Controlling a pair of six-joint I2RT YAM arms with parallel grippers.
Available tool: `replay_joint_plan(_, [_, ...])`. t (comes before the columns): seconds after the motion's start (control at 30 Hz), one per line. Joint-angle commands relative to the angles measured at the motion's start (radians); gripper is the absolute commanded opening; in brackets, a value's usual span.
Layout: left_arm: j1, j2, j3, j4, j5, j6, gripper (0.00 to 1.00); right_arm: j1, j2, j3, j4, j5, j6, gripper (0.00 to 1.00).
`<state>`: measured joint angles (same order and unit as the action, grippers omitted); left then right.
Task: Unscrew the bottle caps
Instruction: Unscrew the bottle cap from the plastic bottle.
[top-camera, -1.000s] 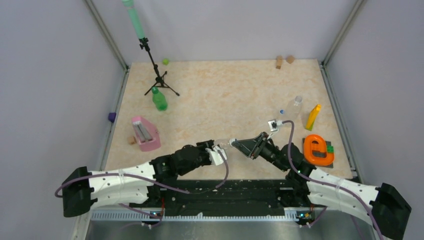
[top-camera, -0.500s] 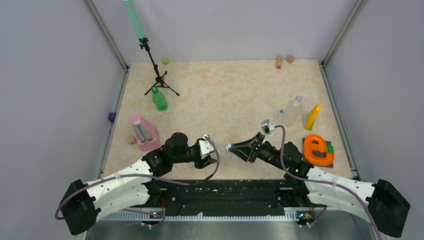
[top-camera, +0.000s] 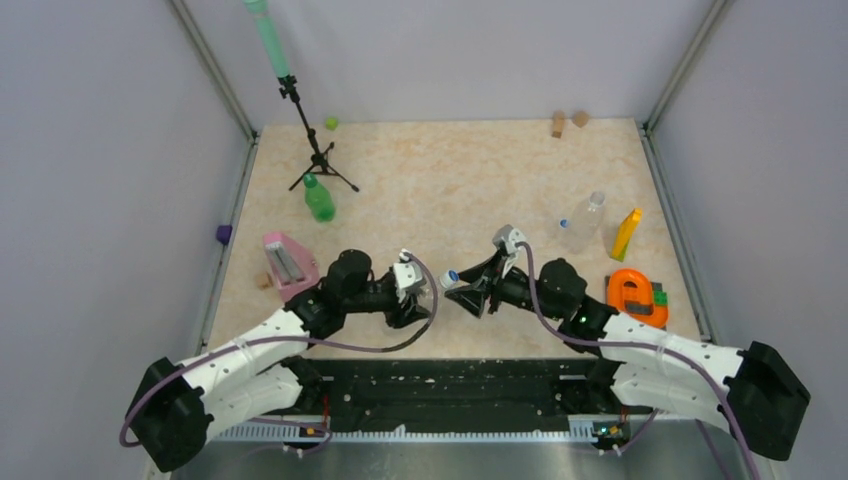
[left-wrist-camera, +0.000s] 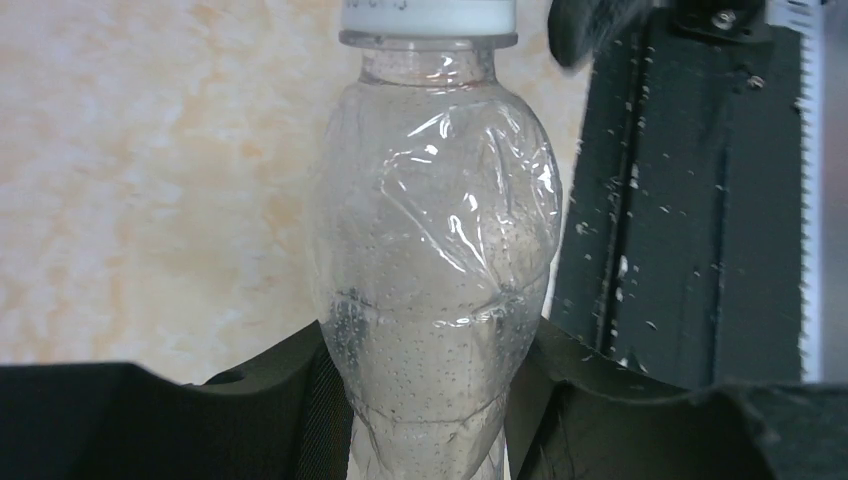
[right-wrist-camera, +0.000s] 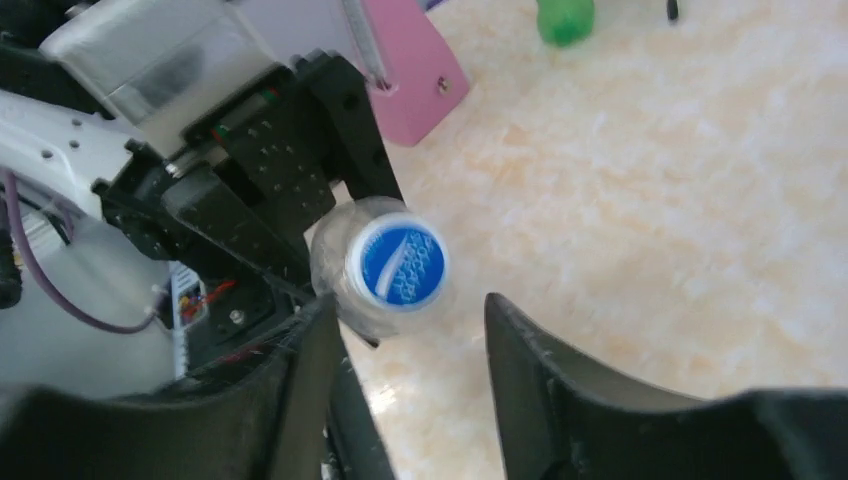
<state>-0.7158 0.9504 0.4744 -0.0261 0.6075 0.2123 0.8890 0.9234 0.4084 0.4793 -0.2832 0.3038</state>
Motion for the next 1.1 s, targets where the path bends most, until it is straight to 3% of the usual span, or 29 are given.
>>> replay_joint_plan(0.0, [-0.01,-0.06,0.0,0.156,-0.238,-0.017,0.0,0.004,-0.026,-0.058,-0.058,0.214,0.187,0.63])
replay_joint_plan(0.07, [-0.013,-0.068,-0.028,0.188,-0.341,0.005,0.0,0.003,-0.043,-0.096,-0.012,0.308,0.328,0.68])
replay_joint_plan(0.23, [-0.054,-0.07,-0.057,0.241,-0.494,0.054,0.0,0.003,-0.04,-0.123,0.184,0.194,0.437,0.73])
replay_joint_plan(0.4, [-0.248,-0.058,-0.067,0.253,-0.829,0.204,0.0,0.002,-0.032,-0.191,0.315,0.279,0.583,0.72])
replay_joint_plan(0.47, [-0.3,-0.05,-0.079,0.285,-0.896,0.248,0.0,0.004,-0.025,-0.196,0.315,0.325,0.61,0.72])
replay_joint_plan(0.73, [-0.36,0.017,-0.105,0.348,-1.003,0.317,0.0,0.002,-0.012,-0.225,0.389,0.336,0.661,0.69])
replay_joint_plan(1.07, [-0.42,0.059,-0.099,0.375,-1.008,0.338,0.0,0.001,0.019,-0.233,0.385,0.367,0.705,0.61])
